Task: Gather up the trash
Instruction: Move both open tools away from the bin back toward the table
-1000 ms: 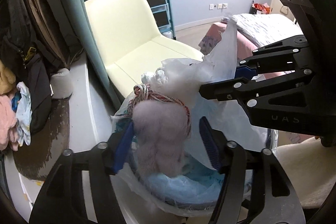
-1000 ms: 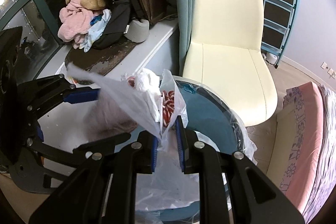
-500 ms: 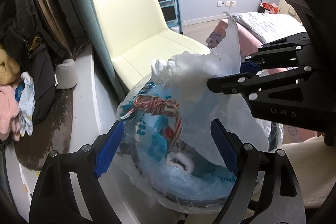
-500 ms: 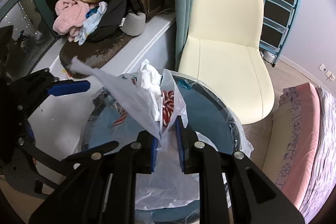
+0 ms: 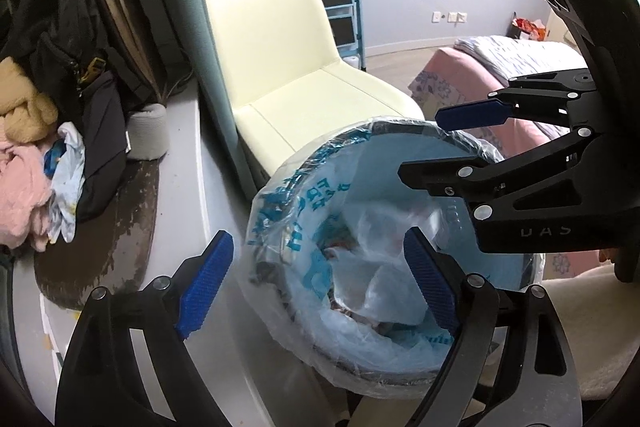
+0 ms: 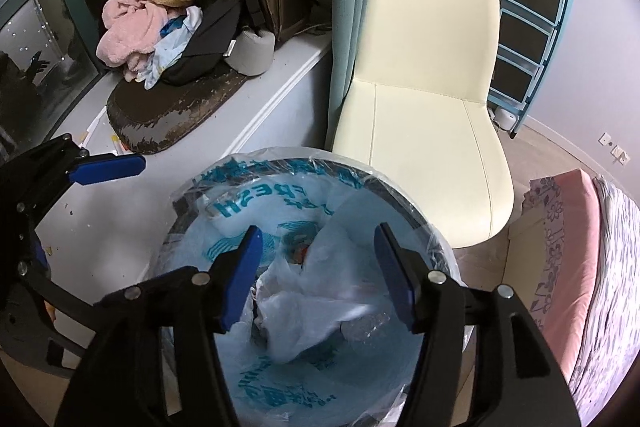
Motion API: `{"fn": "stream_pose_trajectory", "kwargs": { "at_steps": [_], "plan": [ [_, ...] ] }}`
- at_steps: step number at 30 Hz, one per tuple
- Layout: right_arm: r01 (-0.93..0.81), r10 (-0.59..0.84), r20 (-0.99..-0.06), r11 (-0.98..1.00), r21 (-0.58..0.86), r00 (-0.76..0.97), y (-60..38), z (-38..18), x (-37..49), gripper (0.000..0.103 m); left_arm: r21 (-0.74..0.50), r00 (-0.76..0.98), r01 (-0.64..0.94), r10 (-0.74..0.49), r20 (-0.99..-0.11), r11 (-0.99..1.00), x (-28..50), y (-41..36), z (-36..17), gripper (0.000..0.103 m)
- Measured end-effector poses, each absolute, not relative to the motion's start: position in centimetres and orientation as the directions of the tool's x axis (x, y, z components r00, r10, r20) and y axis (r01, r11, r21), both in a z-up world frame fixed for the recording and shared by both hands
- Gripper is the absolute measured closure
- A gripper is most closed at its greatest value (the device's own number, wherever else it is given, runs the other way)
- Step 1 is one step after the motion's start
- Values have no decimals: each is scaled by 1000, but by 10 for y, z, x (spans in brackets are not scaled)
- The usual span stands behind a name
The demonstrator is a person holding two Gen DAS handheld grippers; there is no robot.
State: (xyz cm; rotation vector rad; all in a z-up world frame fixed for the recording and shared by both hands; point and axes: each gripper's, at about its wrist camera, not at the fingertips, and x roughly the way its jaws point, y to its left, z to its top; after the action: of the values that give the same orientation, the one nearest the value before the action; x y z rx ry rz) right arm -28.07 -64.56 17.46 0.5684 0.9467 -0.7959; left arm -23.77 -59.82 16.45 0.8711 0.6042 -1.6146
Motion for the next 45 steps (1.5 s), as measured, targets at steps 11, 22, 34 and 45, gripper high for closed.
{"fn": "stream_pose_trajectory", "kwargs": {
  "at_steps": [11, 22, 34, 45],
  "plan": [
    [779, -343, -866, 622, 80, 363, -637, 182, -266, 47, 53, -61, 985, -609, -791, -167, -221, -585, 171, 18],
    [699, -291, -865, 710, 92, 409, -607, 187, -223, 47, 29, -11, 998, -605, -796, -57, -183, -549, 177, 18],
    [610, -248, -854, 786, 98, 457, -568, 195, -171, 47, 18, 54, 998, -612, -789, 65, -138, -500, 184, 17],
    [558, -242, -841, 826, 84, 484, -538, 207, -143, 47, 5, 98, 989, -633, -768, 147, -115, -463, 190, 17]
  ]
}}
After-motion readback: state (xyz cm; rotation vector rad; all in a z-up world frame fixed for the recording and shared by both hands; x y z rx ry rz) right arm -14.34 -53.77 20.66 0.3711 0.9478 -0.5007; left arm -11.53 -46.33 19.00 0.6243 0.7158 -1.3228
